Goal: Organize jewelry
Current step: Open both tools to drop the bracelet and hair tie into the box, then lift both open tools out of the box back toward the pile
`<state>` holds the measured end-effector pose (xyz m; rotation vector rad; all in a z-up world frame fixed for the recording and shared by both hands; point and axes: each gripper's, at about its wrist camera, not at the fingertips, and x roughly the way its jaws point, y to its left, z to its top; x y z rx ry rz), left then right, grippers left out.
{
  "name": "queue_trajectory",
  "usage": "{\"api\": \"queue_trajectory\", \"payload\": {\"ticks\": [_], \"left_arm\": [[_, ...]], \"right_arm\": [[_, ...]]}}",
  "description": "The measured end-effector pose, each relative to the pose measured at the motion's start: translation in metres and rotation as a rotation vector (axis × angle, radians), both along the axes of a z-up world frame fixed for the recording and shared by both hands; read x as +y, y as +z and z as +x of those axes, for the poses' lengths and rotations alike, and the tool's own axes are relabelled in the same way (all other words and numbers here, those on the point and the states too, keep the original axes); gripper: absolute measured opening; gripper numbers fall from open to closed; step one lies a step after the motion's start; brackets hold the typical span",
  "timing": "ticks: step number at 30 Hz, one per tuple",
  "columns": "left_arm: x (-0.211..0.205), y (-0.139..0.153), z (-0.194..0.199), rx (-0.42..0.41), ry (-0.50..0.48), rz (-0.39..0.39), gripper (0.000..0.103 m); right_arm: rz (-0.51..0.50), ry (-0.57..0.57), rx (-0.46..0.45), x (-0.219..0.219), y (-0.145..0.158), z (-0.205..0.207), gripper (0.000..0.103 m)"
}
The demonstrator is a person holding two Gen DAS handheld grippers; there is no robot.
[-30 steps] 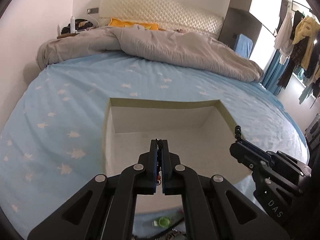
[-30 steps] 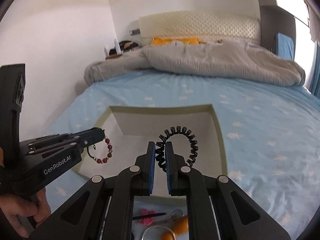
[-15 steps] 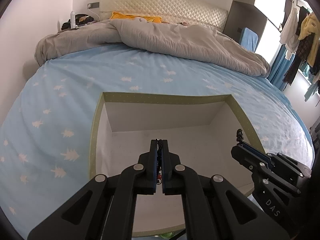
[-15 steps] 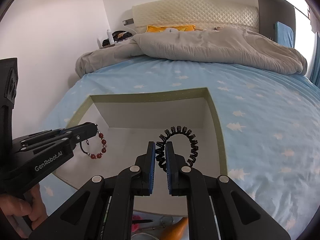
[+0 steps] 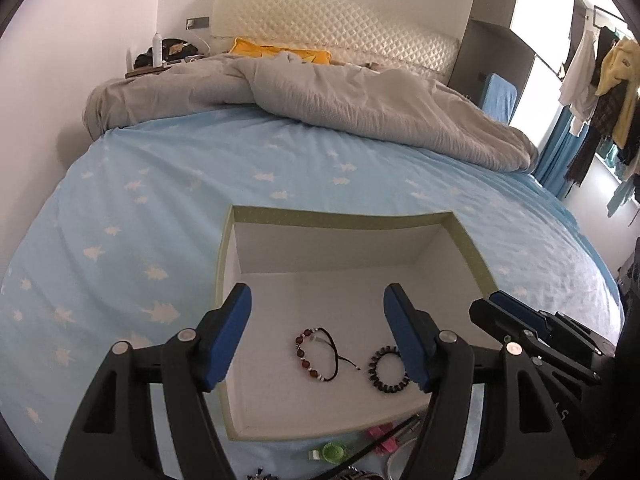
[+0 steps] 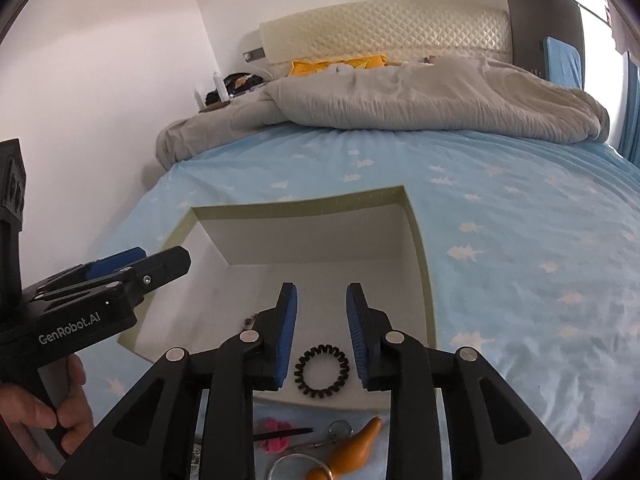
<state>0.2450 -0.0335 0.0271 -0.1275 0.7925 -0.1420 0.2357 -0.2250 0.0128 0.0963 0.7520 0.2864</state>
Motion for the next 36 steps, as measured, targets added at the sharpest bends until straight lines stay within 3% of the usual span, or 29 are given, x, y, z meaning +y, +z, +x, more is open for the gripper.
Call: {"api": "queue_trajectory", "payload": {"ticks": [14, 22, 30, 36], "left_arm": [[0.015, 0.061, -0.082, -0.121, 0.019, 0.011, 0.069], [0.026, 0.082, -0.129, -0.146, 0.040, -0.012, 0.069], [0.035, 0.079, -0.164, -0.158, 0.032, -0.013, 0.069], [0.043, 0.058, -0.180, -0.108, 0.038, -0.045, 0.069]], "right_arm": [[0.021, -0.003, -0.133, -0.005, 0.071, -0.084, 0.024], [0.029, -0.023, -0.196, -0.008, 0.102, -0.132, 0.024], [0.033, -0.021, -0.203, -0.004, 0.103, -0.164, 0.024], [0.033, -0.022, -0.173, -0.005, 0.084, -0.185, 0.024]]}}
